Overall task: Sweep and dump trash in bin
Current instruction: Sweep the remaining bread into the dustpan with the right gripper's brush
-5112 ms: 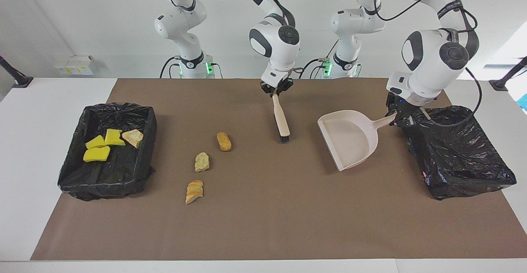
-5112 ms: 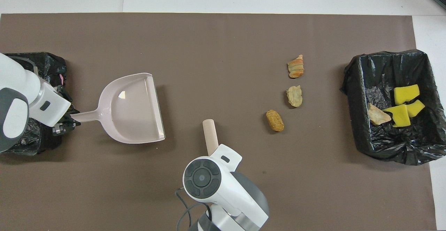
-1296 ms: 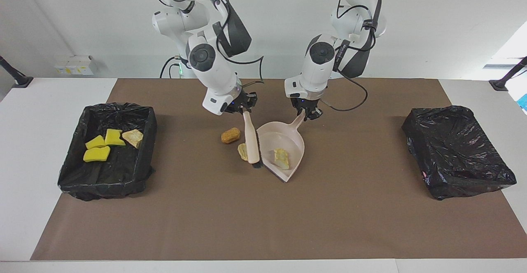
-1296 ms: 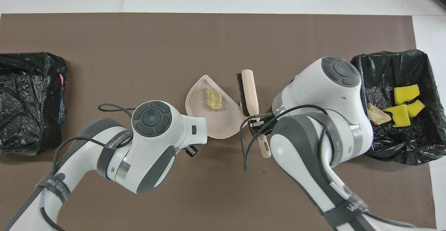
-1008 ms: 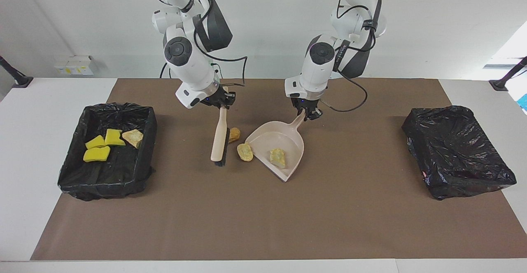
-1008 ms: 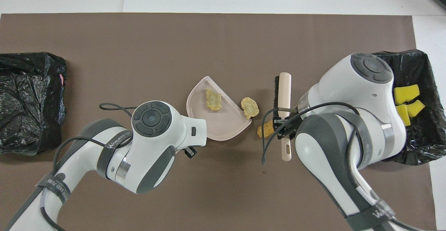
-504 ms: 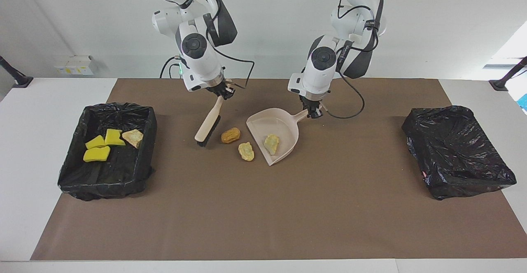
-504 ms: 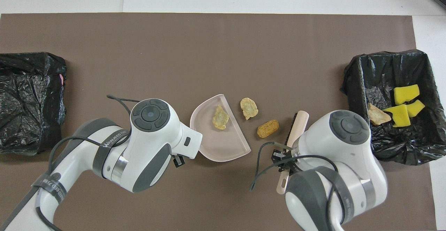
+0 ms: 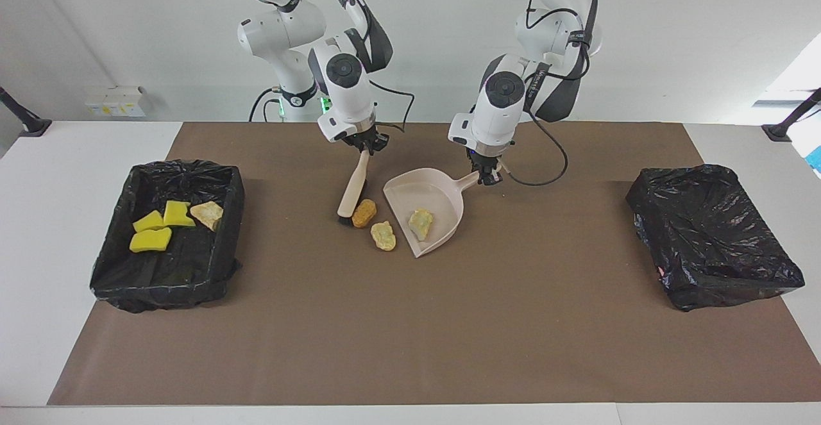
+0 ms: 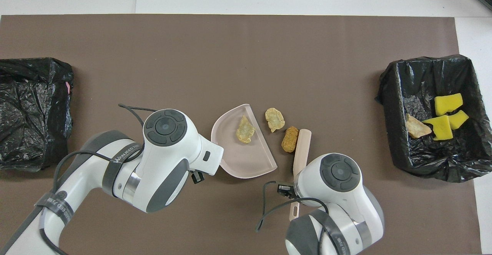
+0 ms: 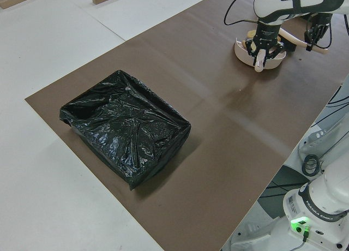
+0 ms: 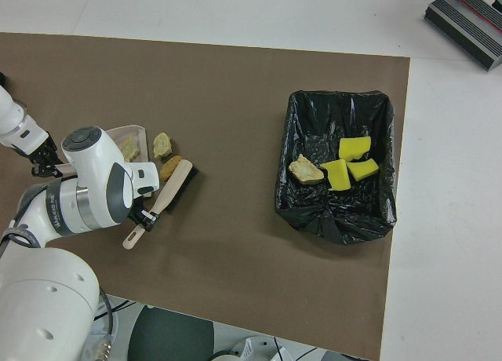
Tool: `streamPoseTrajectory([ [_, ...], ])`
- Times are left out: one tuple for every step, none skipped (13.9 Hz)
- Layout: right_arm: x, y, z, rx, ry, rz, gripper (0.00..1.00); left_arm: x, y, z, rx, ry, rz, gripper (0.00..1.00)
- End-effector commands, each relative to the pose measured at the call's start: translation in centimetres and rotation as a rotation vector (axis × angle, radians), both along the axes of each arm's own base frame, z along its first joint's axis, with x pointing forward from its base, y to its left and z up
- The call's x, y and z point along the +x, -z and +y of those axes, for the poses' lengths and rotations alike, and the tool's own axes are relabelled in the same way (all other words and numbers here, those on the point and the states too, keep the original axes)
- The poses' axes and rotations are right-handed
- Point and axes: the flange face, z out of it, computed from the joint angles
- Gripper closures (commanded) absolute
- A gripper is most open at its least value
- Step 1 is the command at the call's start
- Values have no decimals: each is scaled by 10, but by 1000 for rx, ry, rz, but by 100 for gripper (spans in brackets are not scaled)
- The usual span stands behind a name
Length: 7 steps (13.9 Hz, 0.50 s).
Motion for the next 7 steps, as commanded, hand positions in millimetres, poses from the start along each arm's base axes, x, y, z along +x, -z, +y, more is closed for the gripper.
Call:
streamPoseTrajectory([
  [21,0,9,42,-257,-29,100,-4,-3,3,-13,-17,-17,100],
  [22,-3,14,64,-325,-32,100,-4,-3,3,-12,-18,-18,100],
  [17,-4,23,79,-367,-32,100,-4,-2,3,-11,-21,-16,100],
  [11,-8,37,113,-397,-29,100,-4,-3,3,-10,-32,-18,100],
  [8,-15,51,157,-437,-25,100,-4,-3,3,-8,-42,-18,100],
  [7,-22,63,190,-471,-32,100,-5,-3,2,-7,-53,-20,100],
  [5,-26,77,205,-492,-37,100,-5,-2,3,-3,-68,-19,100],
])
